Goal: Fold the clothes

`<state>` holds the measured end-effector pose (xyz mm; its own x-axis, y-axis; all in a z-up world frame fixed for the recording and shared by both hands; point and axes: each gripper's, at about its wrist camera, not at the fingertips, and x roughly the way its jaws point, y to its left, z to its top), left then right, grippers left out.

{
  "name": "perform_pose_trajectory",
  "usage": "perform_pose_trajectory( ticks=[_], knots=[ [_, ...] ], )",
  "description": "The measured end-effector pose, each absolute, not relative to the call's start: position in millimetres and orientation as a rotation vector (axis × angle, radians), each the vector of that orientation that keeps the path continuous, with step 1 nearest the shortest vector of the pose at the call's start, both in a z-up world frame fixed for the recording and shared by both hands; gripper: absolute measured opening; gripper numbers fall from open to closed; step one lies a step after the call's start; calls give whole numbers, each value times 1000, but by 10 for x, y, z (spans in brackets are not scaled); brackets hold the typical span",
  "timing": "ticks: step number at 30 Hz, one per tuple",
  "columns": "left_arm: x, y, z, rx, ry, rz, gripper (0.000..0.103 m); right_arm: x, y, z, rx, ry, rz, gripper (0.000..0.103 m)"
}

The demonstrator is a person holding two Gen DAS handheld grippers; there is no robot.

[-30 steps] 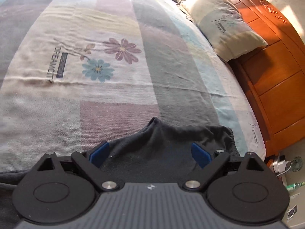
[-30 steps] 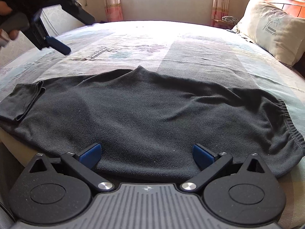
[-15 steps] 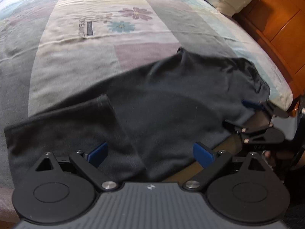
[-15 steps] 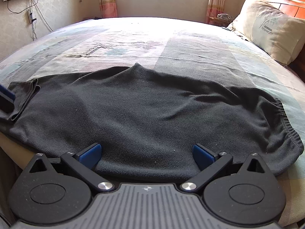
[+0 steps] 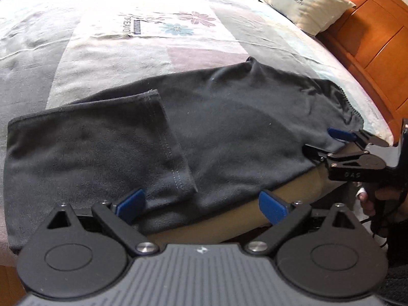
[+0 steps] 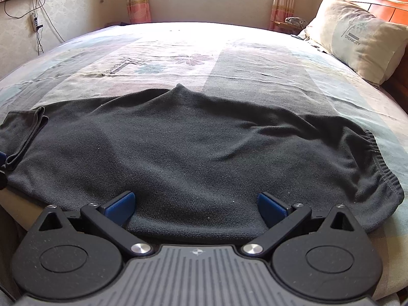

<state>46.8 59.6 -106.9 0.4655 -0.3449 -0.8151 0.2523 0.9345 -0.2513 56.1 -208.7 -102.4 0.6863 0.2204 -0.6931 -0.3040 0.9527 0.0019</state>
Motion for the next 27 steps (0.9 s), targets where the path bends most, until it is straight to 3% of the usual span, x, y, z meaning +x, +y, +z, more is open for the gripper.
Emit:
perform_pose_trajectory(
  ticks=[5, 8, 13, 20, 27],
  knots=[
    [404, 621, -933, -52, 923, -279, 97, 635, -2130, -832, -31, 757, 335, 103],
    [481, 737, -1068, -118, 962, -176, 97, 718, -2109, -672, 10, 706, 353, 103],
    [394, 655, -1043, -99, 963, -163, 97, 859, -2078, -895, -24, 846, 301, 103],
    [350, 368, -886, -15, 929, -213, 97, 706, -2506, -704, 99, 710, 301, 103],
    [333, 163, -892, -11, 925, -253, 97, 873, -3266, -989, 220, 796, 70, 103]
  ],
)
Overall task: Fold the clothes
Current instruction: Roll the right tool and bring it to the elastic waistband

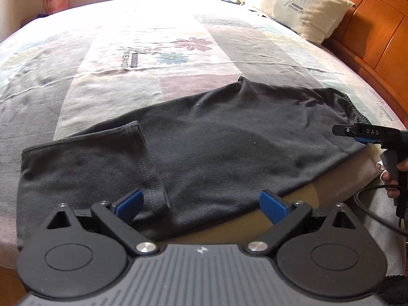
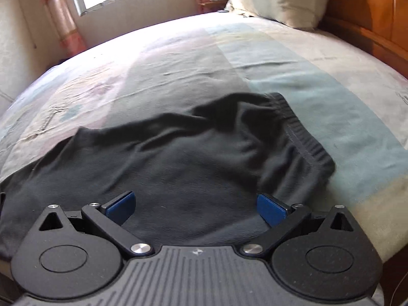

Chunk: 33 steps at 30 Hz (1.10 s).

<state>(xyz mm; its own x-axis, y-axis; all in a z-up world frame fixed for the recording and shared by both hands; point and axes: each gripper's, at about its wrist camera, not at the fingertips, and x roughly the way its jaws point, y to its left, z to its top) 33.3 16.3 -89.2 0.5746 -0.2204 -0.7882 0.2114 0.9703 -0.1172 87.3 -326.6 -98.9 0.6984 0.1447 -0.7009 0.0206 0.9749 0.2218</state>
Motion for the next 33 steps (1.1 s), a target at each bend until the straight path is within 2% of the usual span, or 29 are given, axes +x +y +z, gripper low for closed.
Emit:
perform_pose_trajectory(
  ticks=[5, 13, 18, 27, 33],
  knots=[
    [350, 130, -872, -12, 924, -263, 97, 879, -3485, -858, 358, 739, 103, 103],
    [401, -31, -793, 31, 927, -275, 97, 897, -3717, -957, 475, 739, 108, 103],
    [415, -181, -773, 62, 935, -293, 97, 665, -4161, -783, 686, 634, 143, 103],
    [480, -399, -853, 84, 967, -348, 97, 660, -4702, -1144, 1033, 680, 139, 103],
    [500, -429, -856, 84, 979, -345, 97, 894, -4625, -1277, 1056, 728, 113, 103]
  ],
)
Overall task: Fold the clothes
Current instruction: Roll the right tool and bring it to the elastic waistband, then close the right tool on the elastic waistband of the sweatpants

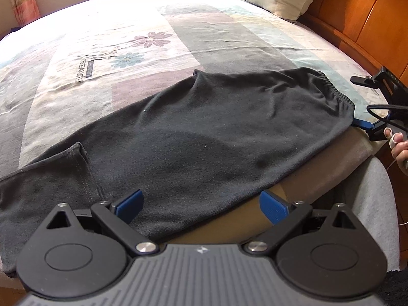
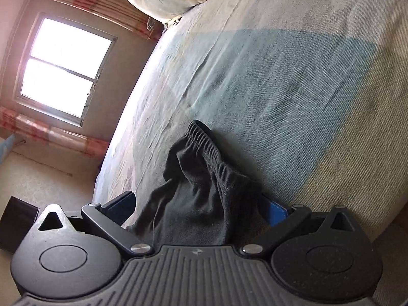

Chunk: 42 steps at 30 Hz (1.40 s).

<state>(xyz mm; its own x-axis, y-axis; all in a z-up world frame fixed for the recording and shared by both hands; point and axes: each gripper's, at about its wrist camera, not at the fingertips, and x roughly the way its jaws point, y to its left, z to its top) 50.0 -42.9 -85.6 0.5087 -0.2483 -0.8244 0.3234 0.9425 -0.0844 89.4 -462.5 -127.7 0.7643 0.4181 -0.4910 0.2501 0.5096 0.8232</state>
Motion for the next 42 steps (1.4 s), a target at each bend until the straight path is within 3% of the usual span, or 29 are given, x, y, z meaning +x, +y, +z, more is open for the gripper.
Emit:
perform_pose_trajectory(
  ticks=[13, 18, 24, 32, 35, 42],
  knots=[
    [576, -531, -885, 59, 982, -386, 97, 1085, -4488, -1339, 1062, 781, 143, 103],
    [585, -508, -858, 59, 974, -378, 97, 1264, -4511, -1320, 954, 702, 130, 103],
    [614, -409, -893, 28, 988, -354, 97, 1135, -4391, -1392, 1059, 733, 250, 103],
    [630, -483, -854, 34, 971, -394, 97, 1266, -4419, -1389, 1046, 629, 278, 103],
    [624, -450, -855, 23, 971, -383, 97, 1254, -4349, -1394, 1127, 686, 350, 103],
    [646, -426, -855, 32, 977, -366, 97, 1170, -4434, -1447, 1100, 575, 283, 100]
  ],
)
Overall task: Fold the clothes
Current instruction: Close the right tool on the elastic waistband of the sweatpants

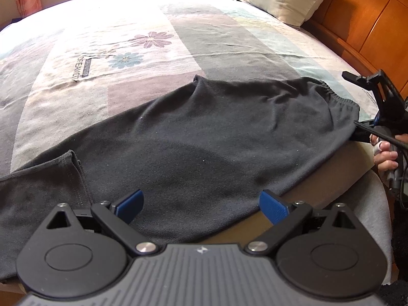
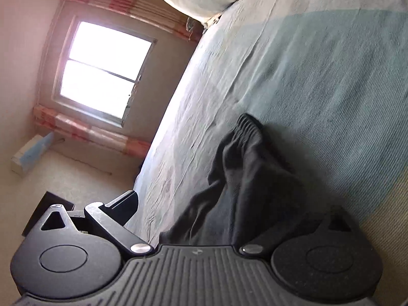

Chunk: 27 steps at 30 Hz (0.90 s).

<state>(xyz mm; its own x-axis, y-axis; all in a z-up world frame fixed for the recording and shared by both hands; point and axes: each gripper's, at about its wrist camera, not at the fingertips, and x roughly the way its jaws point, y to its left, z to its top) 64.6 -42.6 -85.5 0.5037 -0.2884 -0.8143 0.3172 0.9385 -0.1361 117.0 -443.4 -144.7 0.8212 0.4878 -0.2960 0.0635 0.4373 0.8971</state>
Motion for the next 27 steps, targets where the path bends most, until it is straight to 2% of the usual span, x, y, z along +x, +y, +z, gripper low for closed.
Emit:
perform_pose_trajectory(
  ticks=[7, 14, 15, 16, 17, 18, 19, 24, 26, 27],
  knots=[
    [668, -400, -900, 8, 985, -355, 97, 1244, -4293, -1421, 981, 584, 222, 103],
    [647, -373, -868, 4, 971, -367, 97, 1188, -4258, -1456, 979, 617, 289, 101],
    [661, -360, -874, 0, 973, -358, 97, 1167, -4270, -1470, 956, 613, 294, 89],
    [675, -353, -882, 1, 977, -350, 97, 1164, -4322, -1489, 950, 620, 253, 67],
    [683, -354, -889, 3, 981, -345, 97, 1180, -4402, -1552, 969, 625, 215, 53],
    [683, -358, -891, 6, 983, -344, 97, 1200, -4512, -1661, 1023, 639, 179, 14],
    [673, -366, -887, 9, 982, -347, 97, 1204, -4605, -1783, 1106, 656, 159, 3],
    [637, -393, -881, 16, 978, -362, 97, 1188, -4545, -1745, 1066, 623, 165, 7],
    [635, -398, -880, 22, 979, -355, 97, 1200, -4491, -1707, 1040, 617, 141, 13],
    [633, -395, -877, 23, 979, -357, 97, 1195, -4468, -1701, 1035, 610, 137, 19]
  ],
)
